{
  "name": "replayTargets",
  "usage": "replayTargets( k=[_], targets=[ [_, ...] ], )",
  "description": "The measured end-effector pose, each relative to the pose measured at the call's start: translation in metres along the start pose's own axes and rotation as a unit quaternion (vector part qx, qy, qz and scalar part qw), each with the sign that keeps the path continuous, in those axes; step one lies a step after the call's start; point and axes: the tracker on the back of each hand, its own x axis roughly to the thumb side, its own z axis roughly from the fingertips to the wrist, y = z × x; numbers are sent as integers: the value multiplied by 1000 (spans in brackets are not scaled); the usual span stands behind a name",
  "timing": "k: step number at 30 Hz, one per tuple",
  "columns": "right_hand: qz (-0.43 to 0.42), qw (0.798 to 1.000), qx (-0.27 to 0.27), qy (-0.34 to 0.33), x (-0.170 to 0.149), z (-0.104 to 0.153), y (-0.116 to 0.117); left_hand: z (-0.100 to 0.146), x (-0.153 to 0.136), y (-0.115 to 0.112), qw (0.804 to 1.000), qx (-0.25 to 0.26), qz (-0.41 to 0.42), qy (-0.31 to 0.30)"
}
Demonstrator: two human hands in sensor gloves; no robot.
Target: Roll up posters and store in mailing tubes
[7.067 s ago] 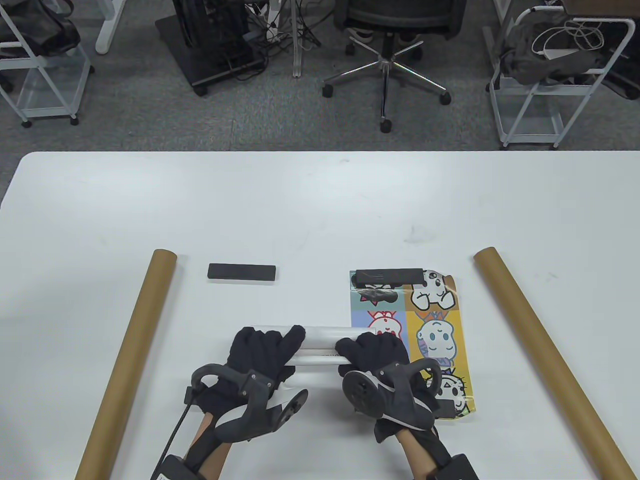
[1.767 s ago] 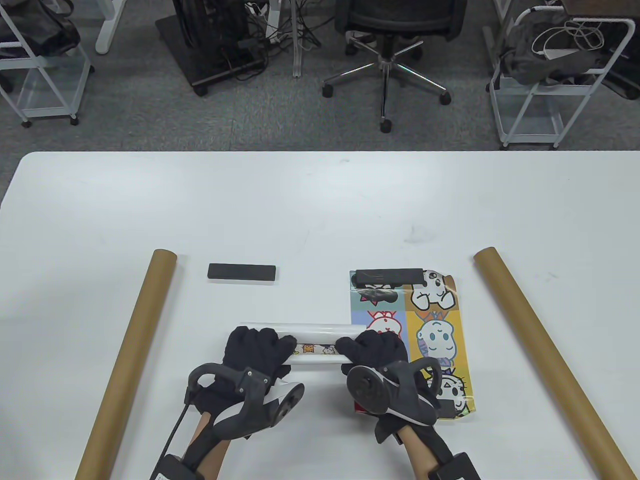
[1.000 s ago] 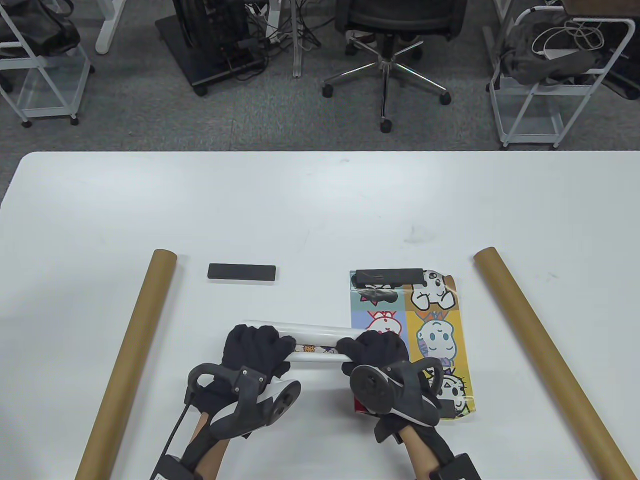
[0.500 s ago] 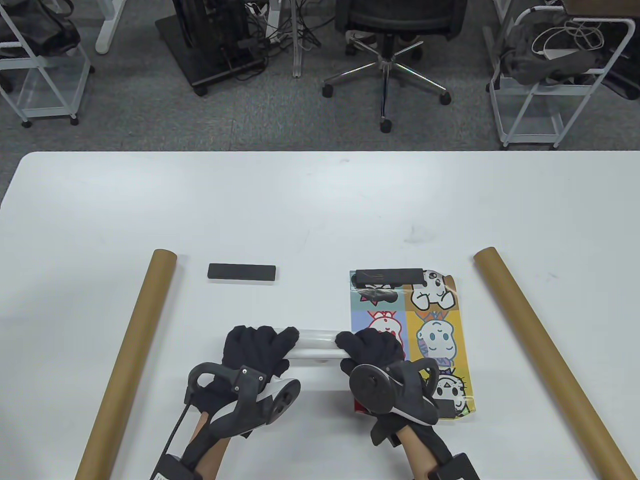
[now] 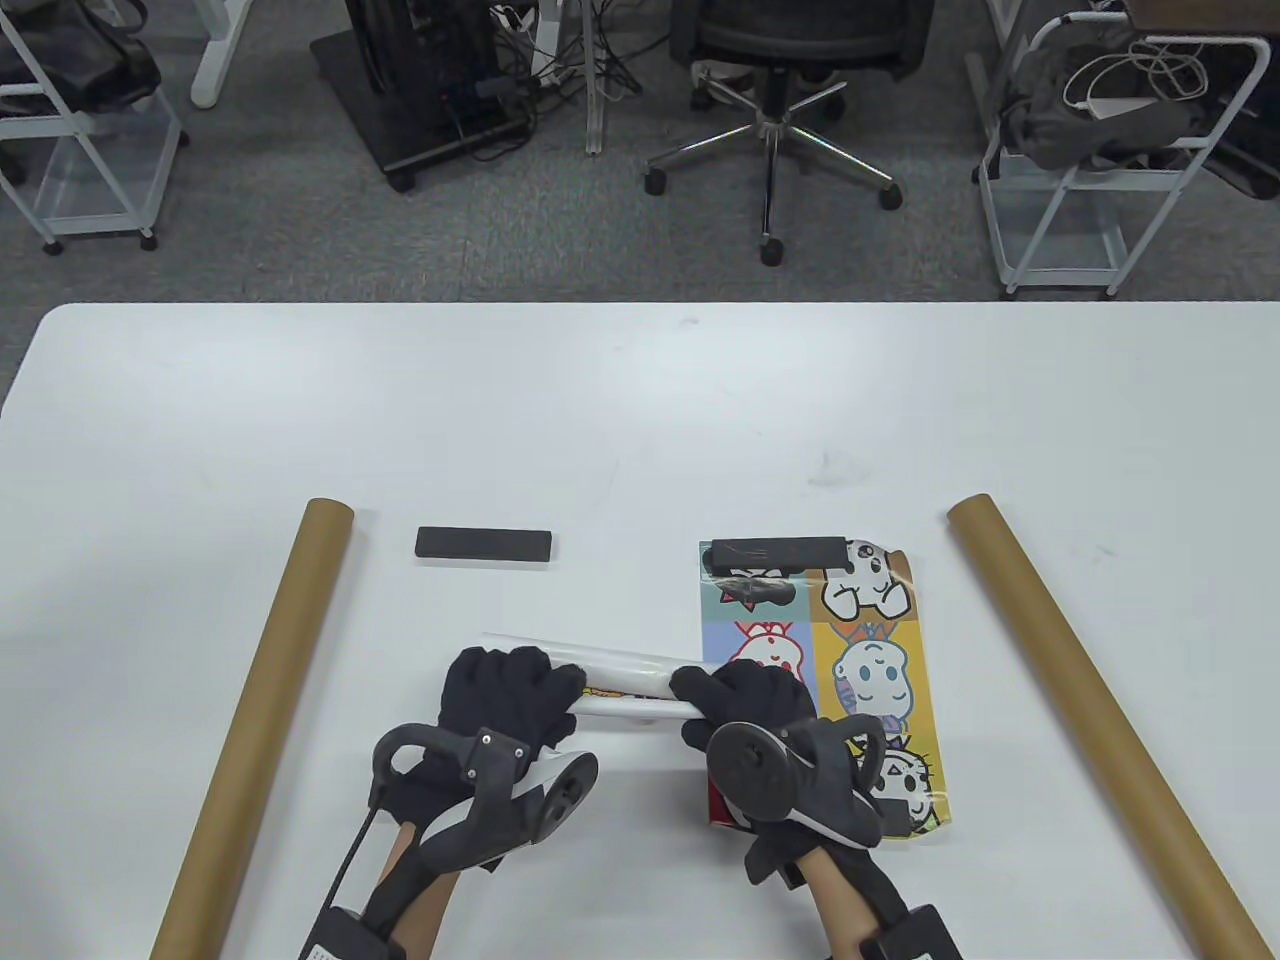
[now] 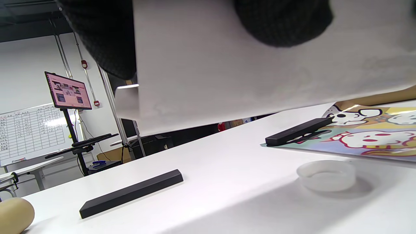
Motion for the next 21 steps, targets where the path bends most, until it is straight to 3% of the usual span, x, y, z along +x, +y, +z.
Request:
replayTargets(
  k=[10,17,21],
  targets=[
    [-26,999,26,-7,3,0,4,0,1,-3,1000,-13,26,0],
    [-17,1000,16,-4,2,0,4,1,3,1,1000,9,-7,-3],
    [-7,1000,16,4,-1,0,5,0,6,0,1000,-5,-10,-7]
  ],
)
